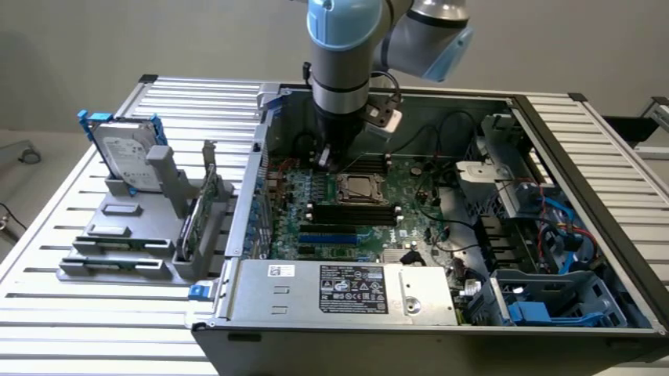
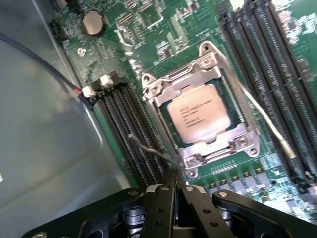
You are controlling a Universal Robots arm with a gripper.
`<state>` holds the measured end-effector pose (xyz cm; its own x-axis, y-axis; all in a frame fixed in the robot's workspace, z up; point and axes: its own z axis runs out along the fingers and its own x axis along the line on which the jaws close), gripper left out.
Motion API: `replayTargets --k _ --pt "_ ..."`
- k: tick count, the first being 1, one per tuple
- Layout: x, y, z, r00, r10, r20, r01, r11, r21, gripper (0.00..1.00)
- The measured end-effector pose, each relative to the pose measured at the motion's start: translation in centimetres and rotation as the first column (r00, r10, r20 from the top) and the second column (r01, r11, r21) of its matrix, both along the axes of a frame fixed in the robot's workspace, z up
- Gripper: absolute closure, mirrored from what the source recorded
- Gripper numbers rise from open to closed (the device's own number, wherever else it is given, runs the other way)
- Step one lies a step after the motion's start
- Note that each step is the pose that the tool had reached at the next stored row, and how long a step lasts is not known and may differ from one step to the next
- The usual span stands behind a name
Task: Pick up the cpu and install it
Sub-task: 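Install the first cpu locking lever, then install the second cpu locking lever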
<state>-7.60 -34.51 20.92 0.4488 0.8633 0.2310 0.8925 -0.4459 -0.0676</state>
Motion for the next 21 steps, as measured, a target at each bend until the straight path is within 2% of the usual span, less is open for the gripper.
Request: replayTargets --k 6,11,21 --pt "0.0 -1.99 0.00 1.0000 0.000 0.0000 0.000 1.0000 -0.0001 0.89" --pt "0.0 -2.02 0.47 1.0000 0.000 0.0000 0.000 1.0000 0.0000 0.89" --pt "0.0 -2.02 3.78 1.0000 0.000 -0.0001 0.000 1.0000 -0.0001 0.89"
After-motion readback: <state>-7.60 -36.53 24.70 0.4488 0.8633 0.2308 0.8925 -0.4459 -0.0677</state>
